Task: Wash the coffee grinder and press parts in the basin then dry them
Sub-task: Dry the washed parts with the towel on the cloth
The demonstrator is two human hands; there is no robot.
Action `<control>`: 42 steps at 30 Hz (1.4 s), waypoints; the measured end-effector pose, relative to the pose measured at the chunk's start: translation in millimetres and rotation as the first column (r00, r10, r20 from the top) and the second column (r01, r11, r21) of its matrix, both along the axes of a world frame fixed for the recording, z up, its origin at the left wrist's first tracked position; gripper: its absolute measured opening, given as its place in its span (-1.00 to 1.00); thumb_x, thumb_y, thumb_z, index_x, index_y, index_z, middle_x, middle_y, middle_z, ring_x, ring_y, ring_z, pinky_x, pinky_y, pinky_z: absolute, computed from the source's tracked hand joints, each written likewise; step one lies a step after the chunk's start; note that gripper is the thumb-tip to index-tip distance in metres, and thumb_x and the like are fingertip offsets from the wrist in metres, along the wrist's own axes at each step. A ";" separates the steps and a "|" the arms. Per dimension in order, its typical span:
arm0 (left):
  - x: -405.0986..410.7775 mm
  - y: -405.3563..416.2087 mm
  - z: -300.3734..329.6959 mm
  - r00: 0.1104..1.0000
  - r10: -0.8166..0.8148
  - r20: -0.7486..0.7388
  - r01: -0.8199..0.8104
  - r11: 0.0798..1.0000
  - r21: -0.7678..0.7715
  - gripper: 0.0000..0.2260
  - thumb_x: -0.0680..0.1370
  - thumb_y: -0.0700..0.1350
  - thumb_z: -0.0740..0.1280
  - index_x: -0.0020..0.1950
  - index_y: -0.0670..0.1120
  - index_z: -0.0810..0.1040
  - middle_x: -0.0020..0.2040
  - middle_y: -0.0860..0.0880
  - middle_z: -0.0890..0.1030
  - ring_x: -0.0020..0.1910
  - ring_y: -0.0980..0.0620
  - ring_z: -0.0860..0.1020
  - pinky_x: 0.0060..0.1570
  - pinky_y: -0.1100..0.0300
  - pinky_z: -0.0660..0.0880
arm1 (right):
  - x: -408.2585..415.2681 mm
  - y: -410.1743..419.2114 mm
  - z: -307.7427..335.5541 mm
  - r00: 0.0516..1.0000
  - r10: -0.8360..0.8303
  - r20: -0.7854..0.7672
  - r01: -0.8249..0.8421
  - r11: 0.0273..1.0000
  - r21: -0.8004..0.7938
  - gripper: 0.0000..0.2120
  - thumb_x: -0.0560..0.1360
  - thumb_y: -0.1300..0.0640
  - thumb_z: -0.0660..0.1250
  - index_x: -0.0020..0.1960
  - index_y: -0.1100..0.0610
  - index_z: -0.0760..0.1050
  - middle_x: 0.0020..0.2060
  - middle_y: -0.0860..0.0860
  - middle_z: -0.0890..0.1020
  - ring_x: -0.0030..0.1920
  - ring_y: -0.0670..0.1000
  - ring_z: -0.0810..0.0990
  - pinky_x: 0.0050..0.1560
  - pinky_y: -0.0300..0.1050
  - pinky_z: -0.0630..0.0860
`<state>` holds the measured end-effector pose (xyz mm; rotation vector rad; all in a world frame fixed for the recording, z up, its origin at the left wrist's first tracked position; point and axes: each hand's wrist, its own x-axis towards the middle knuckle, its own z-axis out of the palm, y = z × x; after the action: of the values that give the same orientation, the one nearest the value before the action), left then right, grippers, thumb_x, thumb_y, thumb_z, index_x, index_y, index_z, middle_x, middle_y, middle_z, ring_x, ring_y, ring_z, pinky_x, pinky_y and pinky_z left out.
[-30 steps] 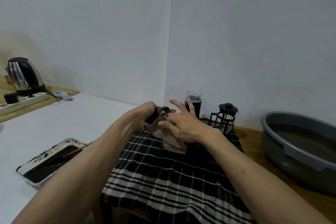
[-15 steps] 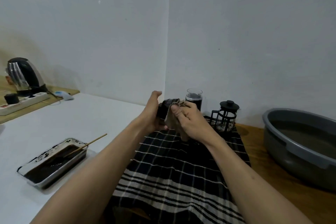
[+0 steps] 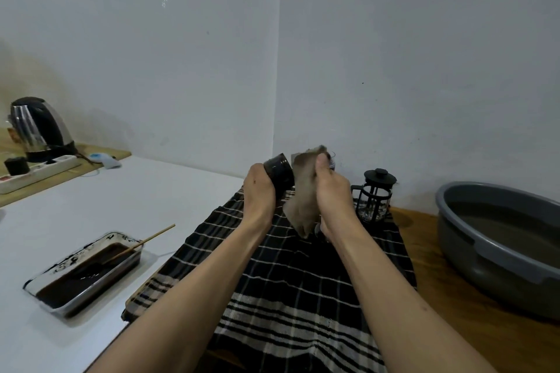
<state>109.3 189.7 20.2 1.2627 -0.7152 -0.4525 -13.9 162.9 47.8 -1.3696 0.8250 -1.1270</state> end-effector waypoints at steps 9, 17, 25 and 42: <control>-5.1 8.7 -1.5 0.899 0.141 0.414 -0.074 0.982 -0.173 -0.66 0.70 0.07 -0.01 0.18 -0.06 0.47 -0.05 -0.05 0.64 -0.07 0.02 0.61 -0.12 0.13 0.54 | 9.9 2.5 23.3 0.976 0.214 0.033 -0.216 0.960 0.178 -0.54 0.50 -0.21 0.43 0.13 0.16 0.66 0.00 0.04 0.75 0.06 -0.03 0.71 0.12 -0.11 0.59; 5.3 4.1 15.4 0.972 -0.068 0.226 0.052 0.996 0.074 -0.68 0.65 0.04 0.08 -0.03 -0.14 0.51 -0.09 -0.09 0.60 -0.11 -0.05 0.53 -0.10 -0.01 0.50 | 3.6 4.7 26.0 0.952 0.234 -0.197 -0.222 0.972 0.078 -0.48 0.58 -0.33 0.22 0.08 0.14 0.57 -0.01 -0.04 0.64 0.09 -0.07 0.57 0.14 -0.15 0.43; 8.1 3.7 18.4 0.937 -0.092 -0.337 0.163 0.969 0.188 -0.71 0.66 -0.05 0.03 0.02 -0.15 0.49 -0.14 -0.20 0.60 -0.30 -0.14 0.55 -0.34 0.13 0.48 | -15.9 14.4 18.9 0.993 -0.095 -0.073 0.080 0.979 -0.185 -0.56 0.64 -0.32 0.08 -0.04 -0.02 0.55 -0.05 -0.12 0.65 0.01 -0.12 0.61 0.00 -0.18 0.49; 29.2 24.4 64.8 0.728 -0.114 -0.676 0.209 0.976 0.060 -0.69 0.64 0.00 0.18 -0.12 -0.18 0.55 -0.25 -0.16 0.57 -0.26 -0.11 0.55 -0.12 0.10 0.52 | -9.3 23.6 -38.6 0.951 0.026 -0.308 -0.160 0.894 -0.419 -0.55 0.69 -0.14 0.14 -0.06 0.17 0.62 -0.25 0.09 0.71 -0.16 0.01 0.67 -0.01 0.00 0.58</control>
<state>138.5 214.1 85.0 1.0488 -0.1698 -1.0554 -23.1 186.5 9.2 -1.9746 0.7262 -1.0859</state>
